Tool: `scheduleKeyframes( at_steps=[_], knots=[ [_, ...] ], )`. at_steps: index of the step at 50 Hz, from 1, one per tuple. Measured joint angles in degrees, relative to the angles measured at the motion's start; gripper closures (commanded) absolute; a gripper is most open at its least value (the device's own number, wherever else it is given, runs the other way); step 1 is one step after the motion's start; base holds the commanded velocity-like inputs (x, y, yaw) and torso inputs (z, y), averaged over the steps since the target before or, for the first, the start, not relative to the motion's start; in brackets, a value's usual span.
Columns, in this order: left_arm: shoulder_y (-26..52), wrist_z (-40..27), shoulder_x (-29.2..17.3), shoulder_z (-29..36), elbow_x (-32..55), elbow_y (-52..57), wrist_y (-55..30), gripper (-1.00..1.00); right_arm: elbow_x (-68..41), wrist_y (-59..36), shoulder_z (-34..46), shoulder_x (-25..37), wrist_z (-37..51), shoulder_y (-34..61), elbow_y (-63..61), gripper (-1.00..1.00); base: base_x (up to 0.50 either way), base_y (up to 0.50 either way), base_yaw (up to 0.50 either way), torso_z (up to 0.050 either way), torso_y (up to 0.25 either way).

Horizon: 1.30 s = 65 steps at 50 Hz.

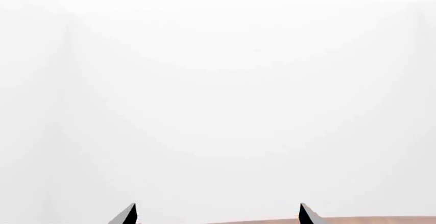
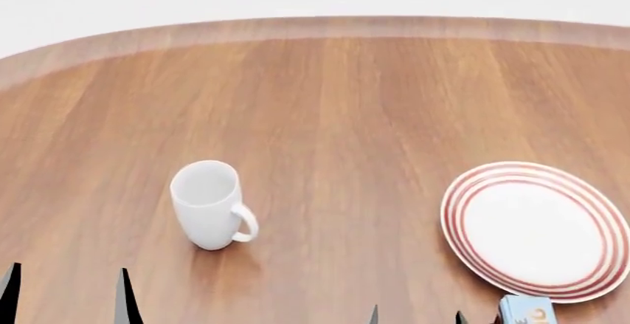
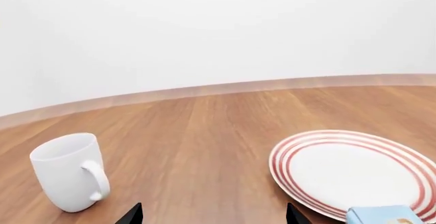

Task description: Pick up the red mug and put it on the plate

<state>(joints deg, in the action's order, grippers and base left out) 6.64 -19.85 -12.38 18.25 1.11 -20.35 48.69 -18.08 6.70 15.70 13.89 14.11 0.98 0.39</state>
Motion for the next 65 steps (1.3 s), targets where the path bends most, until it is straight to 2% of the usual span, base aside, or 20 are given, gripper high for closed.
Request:
scheduleKeyframes(
  at_steps=[51,65],
  knots=[
    [0.2,-1.1,-0.7,1.1,0.1,0.0,0.1,-1.0,-0.7,0.3,1.2,0.9,0.8,0.3,0.1,-1.0,0.16,0.0,0.0,0.0,0.0],
    [0.3,-1.3,-0.8,1.3,0.1,-0.1,0.1,-1.0,-1.2,0.2,1.5,1.2,0.8,0.2,-0.2,-1.0,0.02,0.0,0.0,0.0,0.0]
  ],
)
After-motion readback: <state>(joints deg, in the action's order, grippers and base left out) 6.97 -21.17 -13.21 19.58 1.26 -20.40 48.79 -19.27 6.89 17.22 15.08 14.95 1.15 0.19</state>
